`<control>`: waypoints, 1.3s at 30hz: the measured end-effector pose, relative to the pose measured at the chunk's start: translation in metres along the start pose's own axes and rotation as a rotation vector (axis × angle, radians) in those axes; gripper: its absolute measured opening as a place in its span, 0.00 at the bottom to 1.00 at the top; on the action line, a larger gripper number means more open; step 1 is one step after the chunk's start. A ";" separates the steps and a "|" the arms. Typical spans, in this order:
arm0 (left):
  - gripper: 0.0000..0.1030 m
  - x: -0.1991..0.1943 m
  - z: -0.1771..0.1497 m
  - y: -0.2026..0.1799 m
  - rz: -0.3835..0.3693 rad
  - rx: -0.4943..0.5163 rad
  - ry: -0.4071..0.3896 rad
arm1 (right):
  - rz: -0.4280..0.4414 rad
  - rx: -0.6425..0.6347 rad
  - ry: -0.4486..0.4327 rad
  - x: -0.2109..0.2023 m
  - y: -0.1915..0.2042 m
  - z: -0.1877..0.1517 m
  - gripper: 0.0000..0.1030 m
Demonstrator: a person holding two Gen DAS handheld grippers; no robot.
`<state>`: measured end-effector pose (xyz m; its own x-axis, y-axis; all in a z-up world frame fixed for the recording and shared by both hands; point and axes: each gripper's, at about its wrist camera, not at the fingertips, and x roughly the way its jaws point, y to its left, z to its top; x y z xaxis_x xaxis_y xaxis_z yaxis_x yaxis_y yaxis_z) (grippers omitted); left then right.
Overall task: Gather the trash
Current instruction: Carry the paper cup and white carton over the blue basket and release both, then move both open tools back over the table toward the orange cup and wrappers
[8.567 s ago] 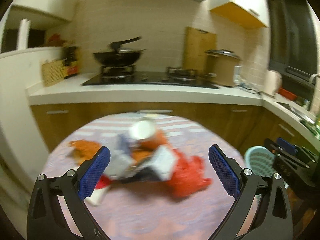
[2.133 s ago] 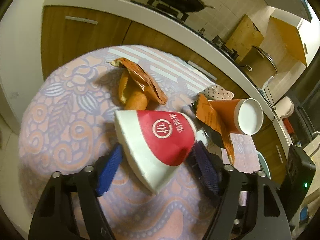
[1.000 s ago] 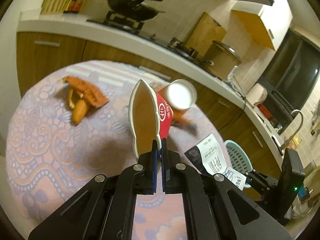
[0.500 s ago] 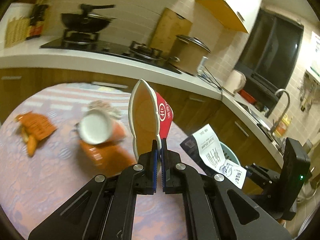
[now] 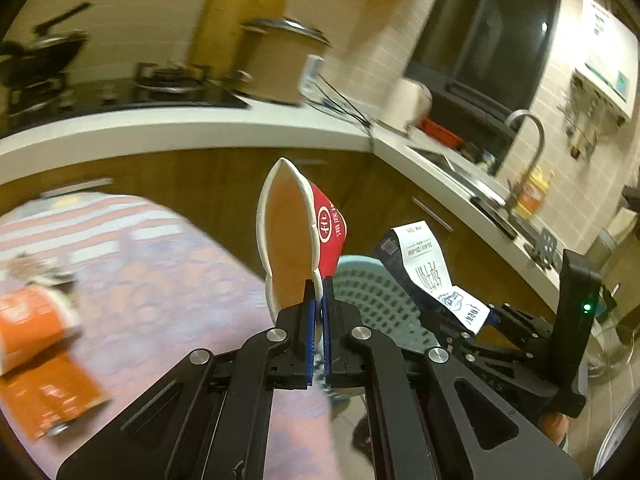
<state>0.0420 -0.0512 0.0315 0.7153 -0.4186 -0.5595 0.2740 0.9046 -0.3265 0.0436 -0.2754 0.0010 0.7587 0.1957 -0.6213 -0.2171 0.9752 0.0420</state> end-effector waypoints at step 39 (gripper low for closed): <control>0.46 0.158 -0.044 -0.048 -0.029 0.070 0.289 | -0.055 0.277 0.265 0.104 -0.077 -0.060 0.57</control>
<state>0.1136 -0.1639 -0.0750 0.4966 -0.4406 -0.7478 0.3422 0.8912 -0.2979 0.1024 -0.3367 -0.1141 0.5715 0.1443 -0.8078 0.0207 0.9816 0.1901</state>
